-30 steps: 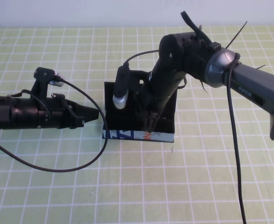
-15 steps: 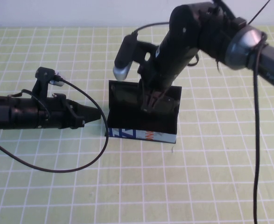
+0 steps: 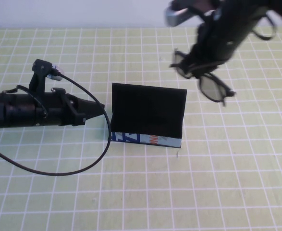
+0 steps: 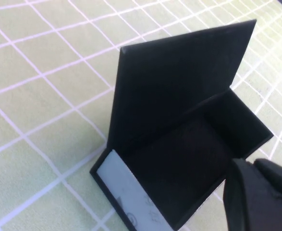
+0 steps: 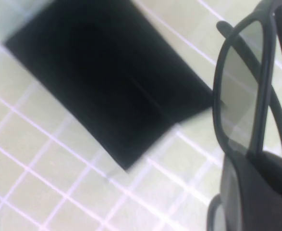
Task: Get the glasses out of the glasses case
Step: Place the glasses on the table
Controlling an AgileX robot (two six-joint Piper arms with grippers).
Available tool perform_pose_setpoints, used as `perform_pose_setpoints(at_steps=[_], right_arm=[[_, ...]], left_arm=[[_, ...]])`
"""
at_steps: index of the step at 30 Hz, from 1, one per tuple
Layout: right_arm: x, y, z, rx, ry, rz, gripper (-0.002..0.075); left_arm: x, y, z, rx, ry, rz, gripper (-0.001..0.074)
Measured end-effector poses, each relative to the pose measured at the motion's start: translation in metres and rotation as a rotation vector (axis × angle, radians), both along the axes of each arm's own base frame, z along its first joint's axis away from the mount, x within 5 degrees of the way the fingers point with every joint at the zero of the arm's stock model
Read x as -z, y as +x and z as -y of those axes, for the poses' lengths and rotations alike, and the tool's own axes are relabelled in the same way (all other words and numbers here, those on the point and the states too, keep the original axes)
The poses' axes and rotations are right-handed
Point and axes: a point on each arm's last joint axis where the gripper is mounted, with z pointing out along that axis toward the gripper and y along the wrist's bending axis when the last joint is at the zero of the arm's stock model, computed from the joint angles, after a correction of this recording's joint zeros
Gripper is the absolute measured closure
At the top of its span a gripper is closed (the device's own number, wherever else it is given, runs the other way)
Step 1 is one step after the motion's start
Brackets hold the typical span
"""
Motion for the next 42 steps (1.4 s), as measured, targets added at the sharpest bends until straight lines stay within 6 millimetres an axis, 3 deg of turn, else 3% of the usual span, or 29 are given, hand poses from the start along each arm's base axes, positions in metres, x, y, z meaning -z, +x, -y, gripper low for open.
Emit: perform_pose_setpoints(at_steps=[5,9,16,24,28,34,38,42], right_arm=[[0.021,-0.006,0.047,0.209,0.049,-0.116,0.0720],[0.059,-0.013,0.061,0.330,0.102,-0.175,0.0720],[0.117,-0.016,0.061,0.492,0.202,-0.199,0.0720],[0.153,-0.006,0.056,0.538,0.220,-0.248,0.0718],[0.155,-0.005,0.056,0.541,0.222,-0.247,0.0662],[0.154,-0.004,0.057,0.538,0.216,-0.239,0.0468],[0.138,-0.008,0.060,0.518,0.209,-0.197,0.0434],[0.105,-0.020,0.064,0.494,0.221,-0.147,0.0440]], left_arm=[[0.000,0.000,0.000,-0.001,-0.001,-0.002,0.0739],[0.000,0.000,0.000,-0.005,0.005,-0.002,0.0739],[0.001,0.001,-0.001,-0.012,0.016,-0.001,0.0739],[0.002,0.001,-0.001,-0.007,0.021,0.001,0.0739],[0.003,0.000,-0.001,0.006,0.036,0.000,0.0739],[0.003,-0.001,-0.001,0.003,0.034,-0.013,0.0739],[0.003,0.000,-0.001,-0.011,0.028,-0.031,0.0739],[0.003,0.001,-0.002,-0.050,0.017,-0.075,0.0739]])
